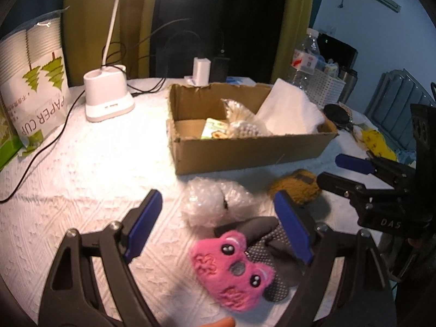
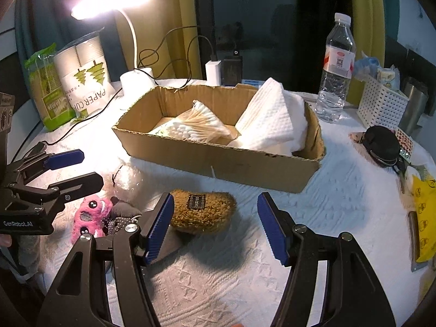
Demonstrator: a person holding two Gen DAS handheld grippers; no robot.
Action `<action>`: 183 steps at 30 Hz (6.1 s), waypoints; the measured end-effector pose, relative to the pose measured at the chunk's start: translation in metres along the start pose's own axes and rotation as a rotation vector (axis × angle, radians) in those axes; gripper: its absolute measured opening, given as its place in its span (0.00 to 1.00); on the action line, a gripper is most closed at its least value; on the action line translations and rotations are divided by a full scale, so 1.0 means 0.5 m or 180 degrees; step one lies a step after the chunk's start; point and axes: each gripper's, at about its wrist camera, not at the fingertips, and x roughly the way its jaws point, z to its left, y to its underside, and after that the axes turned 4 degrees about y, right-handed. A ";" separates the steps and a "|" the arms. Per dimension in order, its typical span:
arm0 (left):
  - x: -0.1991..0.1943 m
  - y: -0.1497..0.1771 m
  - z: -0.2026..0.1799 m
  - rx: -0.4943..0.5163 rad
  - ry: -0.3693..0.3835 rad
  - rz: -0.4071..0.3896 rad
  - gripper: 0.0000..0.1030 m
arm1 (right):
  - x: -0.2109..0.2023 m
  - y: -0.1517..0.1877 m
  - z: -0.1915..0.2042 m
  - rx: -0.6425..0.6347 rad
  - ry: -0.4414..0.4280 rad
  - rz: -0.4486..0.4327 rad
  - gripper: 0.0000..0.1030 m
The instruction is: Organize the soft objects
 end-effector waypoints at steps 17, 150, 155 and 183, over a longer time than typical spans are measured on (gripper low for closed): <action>0.077 -0.007 0.012 -0.0043 -0.0086 0.0244 0.95 | 0.069 0.002 0.005 0.0034 -0.0247 0.0210 0.74; 0.166 -0.167 0.011 0.0216 0.0000 0.0104 0.60 | 0.145 -0.128 -0.087 0.0207 -0.0104 0.0061 0.58; 0.165 -0.168 0.008 0.0215 0.0041 0.0111 0.66 | 0.146 -0.128 -0.087 0.0233 -0.0126 0.0065 0.61; 0.051 -0.151 -0.019 0.0240 0.0056 -0.0128 0.79 | 0.041 -0.125 -0.053 0.0094 0.0002 -0.0171 0.81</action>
